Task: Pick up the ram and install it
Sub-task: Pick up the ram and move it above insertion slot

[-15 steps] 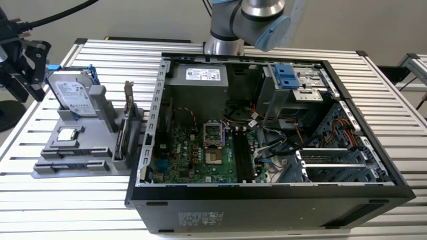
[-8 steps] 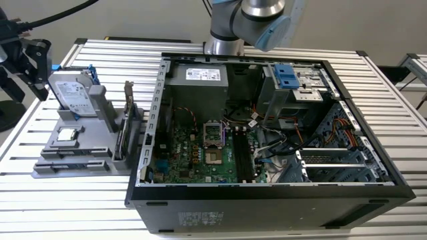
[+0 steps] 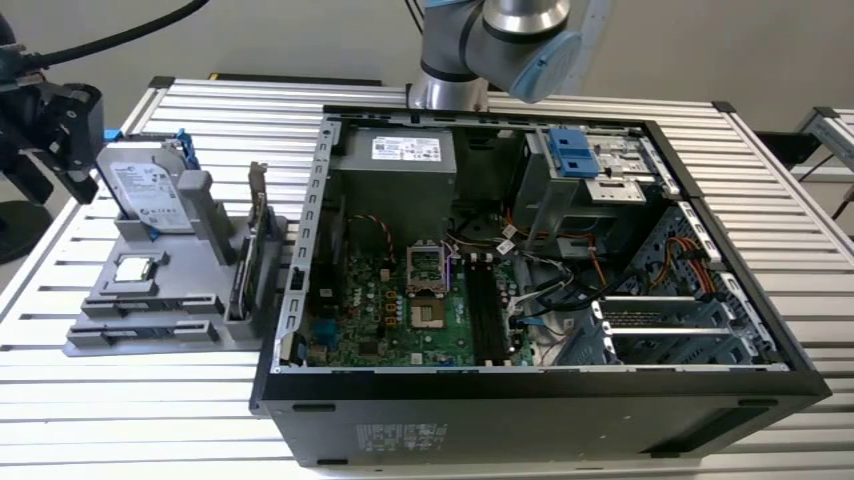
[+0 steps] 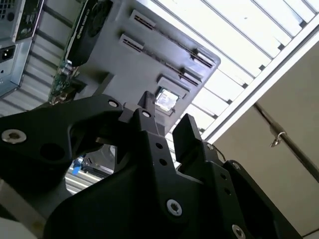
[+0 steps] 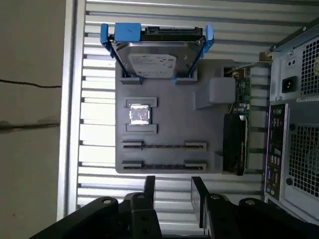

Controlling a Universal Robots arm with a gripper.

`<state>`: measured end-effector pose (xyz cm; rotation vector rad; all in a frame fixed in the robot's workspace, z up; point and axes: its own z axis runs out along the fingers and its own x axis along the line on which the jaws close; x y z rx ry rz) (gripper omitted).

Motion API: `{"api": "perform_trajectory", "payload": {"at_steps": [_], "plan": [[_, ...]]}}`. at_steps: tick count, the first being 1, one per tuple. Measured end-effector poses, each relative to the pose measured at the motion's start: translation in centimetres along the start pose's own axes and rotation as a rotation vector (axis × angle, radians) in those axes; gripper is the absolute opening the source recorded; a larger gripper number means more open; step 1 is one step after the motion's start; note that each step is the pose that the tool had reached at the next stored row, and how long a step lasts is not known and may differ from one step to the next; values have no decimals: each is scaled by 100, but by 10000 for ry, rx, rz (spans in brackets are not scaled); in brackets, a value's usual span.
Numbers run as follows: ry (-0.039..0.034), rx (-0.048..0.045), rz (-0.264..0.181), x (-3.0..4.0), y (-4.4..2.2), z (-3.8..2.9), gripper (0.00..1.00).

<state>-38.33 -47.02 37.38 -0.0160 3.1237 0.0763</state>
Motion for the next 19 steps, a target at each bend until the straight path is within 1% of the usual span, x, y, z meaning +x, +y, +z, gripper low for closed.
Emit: {"api": "perform_trajectory", "payload": {"at_steps": [5,19], "plan": [[-39,14,809,0,0,2,100],[-131,46,2695,0,0,5,100]]}}
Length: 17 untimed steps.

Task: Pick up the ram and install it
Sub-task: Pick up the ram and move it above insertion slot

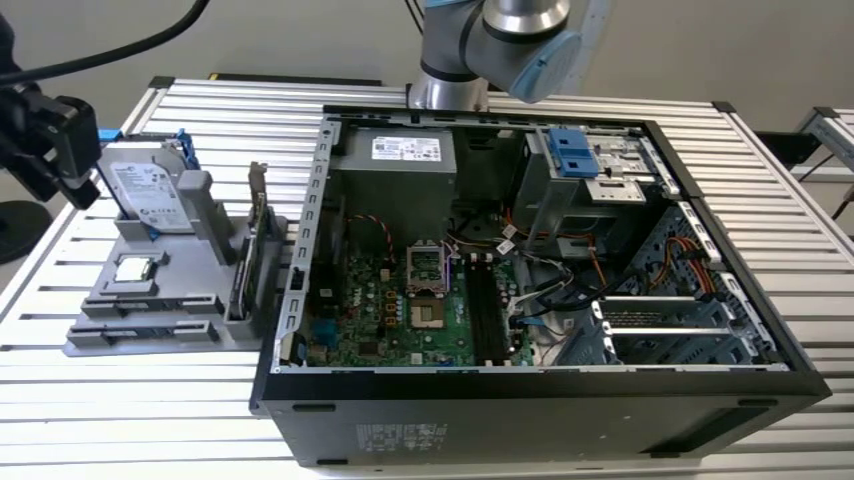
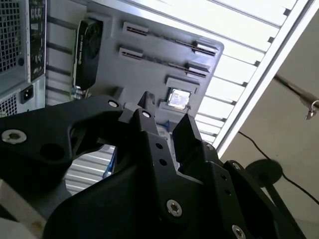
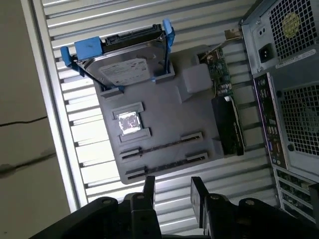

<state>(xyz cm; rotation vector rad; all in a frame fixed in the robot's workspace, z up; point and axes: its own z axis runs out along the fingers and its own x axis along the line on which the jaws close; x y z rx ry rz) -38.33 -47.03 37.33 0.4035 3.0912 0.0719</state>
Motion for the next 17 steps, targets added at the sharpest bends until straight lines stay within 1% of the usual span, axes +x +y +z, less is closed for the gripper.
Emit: {"api": "perform_trajectory", "payload": {"at_steps": [17], "plan": [[-107,38,2202,1,0,5,100]]}}
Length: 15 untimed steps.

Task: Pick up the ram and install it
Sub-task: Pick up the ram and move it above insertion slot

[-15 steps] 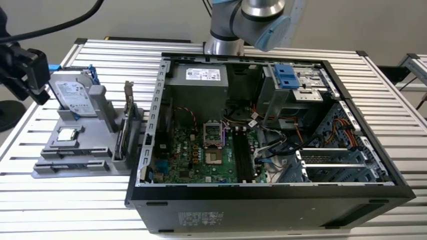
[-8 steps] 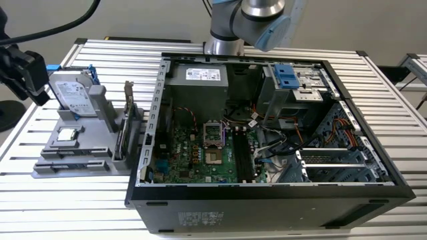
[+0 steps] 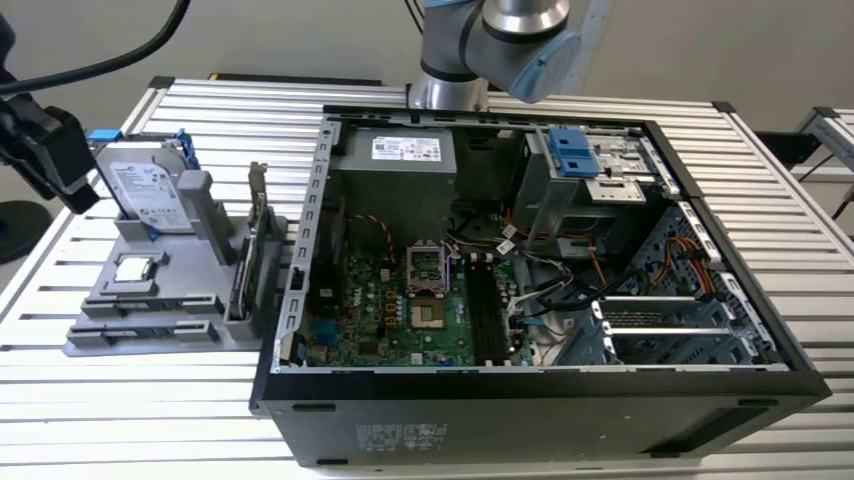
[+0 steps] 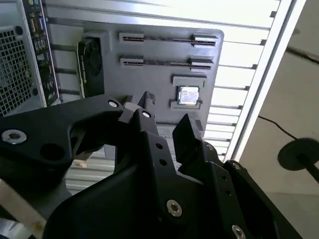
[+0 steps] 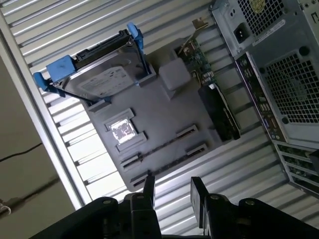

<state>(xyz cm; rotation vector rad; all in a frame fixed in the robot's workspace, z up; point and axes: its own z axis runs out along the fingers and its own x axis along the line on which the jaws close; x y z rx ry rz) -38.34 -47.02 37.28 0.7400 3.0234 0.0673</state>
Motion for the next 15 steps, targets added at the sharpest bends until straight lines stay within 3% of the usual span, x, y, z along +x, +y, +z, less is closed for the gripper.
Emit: {"api": "perform_trajectory", "payload": {"at_steps": [15], "plan": [[-88,30,1785,0,-1,6,100]]}}
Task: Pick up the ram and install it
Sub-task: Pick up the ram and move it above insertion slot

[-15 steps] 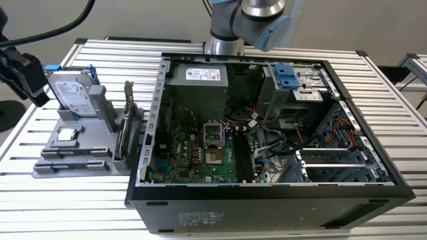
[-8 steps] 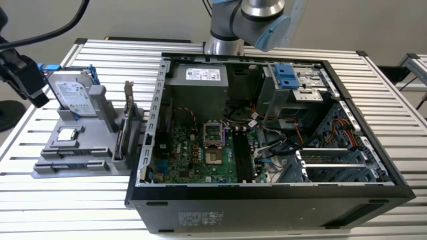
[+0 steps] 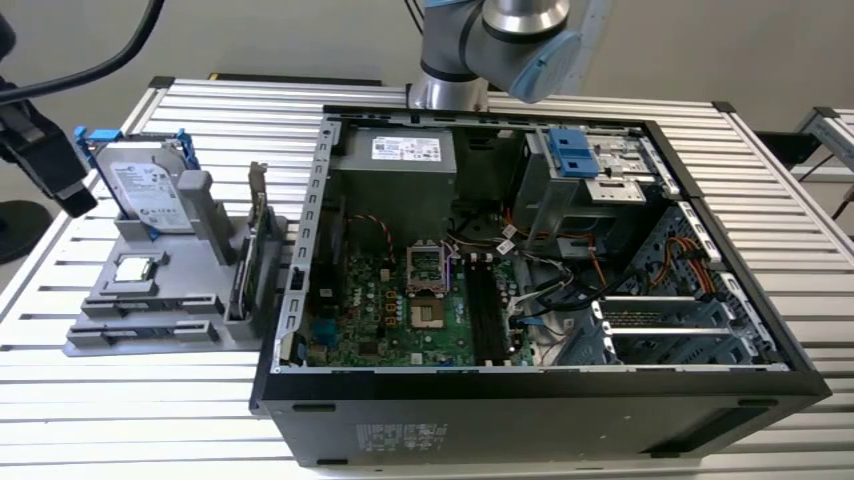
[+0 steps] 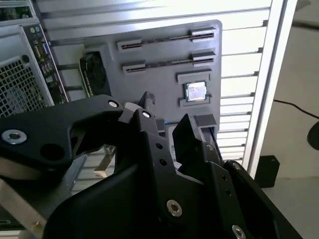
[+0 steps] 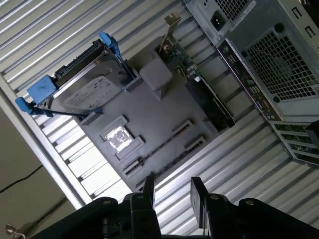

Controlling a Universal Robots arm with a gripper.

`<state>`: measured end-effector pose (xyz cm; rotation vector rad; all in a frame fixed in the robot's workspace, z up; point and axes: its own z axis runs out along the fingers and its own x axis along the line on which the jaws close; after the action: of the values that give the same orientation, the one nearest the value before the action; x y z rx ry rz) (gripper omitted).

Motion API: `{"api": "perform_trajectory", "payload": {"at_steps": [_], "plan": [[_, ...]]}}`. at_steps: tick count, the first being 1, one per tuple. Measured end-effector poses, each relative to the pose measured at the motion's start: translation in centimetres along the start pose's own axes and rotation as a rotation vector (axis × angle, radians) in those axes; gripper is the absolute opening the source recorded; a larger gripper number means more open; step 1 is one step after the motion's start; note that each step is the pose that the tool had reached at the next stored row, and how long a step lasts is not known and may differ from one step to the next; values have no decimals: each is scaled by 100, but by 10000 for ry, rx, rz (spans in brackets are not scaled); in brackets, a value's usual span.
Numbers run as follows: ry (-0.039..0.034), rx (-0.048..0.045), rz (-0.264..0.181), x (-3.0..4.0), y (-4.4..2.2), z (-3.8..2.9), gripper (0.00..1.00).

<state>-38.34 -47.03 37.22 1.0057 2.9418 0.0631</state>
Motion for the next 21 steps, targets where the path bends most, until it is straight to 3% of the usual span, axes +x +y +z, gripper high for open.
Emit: {"api": "perform_trajectory", "payload": {"at_steps": [21], "plan": [[-108,38,2231,0,-1,8,100]]}}
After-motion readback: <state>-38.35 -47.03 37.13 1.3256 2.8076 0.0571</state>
